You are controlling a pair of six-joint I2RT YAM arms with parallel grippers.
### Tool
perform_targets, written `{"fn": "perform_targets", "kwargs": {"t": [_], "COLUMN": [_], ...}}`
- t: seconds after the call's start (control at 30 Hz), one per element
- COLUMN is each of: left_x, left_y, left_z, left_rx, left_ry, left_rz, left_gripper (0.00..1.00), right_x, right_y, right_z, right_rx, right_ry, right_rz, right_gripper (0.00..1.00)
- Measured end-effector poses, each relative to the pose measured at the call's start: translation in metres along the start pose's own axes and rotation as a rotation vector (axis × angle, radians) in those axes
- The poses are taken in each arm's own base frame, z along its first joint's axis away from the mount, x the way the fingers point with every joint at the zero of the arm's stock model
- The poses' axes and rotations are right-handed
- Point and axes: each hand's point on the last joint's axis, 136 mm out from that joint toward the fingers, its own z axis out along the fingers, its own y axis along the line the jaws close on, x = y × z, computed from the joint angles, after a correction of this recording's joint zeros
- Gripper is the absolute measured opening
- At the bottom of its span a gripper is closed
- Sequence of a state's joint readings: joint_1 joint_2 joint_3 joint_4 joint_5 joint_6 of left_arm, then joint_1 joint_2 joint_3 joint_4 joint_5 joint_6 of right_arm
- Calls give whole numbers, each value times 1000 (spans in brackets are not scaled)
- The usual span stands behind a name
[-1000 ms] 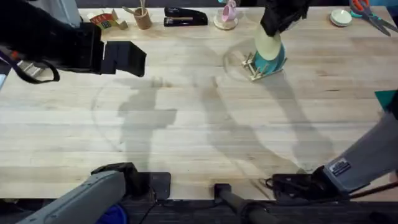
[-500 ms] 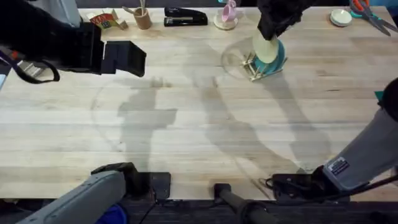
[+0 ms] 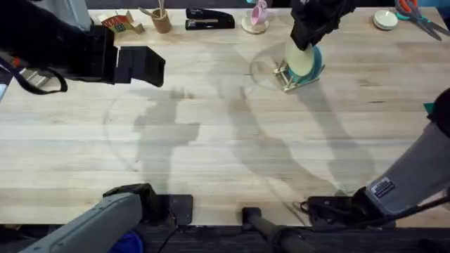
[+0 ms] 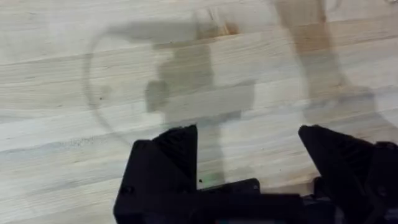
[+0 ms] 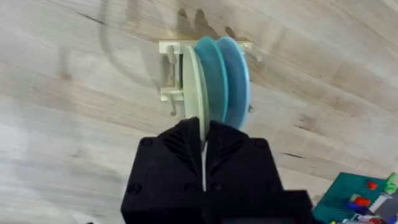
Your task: Pick up the plates from the table one by one and place each into a slot on the dish rack.
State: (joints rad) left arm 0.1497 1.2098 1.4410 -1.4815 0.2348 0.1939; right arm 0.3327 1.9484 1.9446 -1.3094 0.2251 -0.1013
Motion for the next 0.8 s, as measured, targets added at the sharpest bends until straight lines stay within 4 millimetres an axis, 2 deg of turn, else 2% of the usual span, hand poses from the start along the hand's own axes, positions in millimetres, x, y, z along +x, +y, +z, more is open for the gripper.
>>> {"fn": "perform_targets", "kwargs": {"t": [0.8], "left_x": [0], "left_y": [0], "left_z": [0], "left_rx": [0], "left_ry": [0], "left_rz": [0], "left_gripper": [995], "right_x": [-3], "right_y": [5], "right_z": [0], "right_rx": [-31], "right_ry": [-14], "right_rz": [2], "right_gripper": [31]}}
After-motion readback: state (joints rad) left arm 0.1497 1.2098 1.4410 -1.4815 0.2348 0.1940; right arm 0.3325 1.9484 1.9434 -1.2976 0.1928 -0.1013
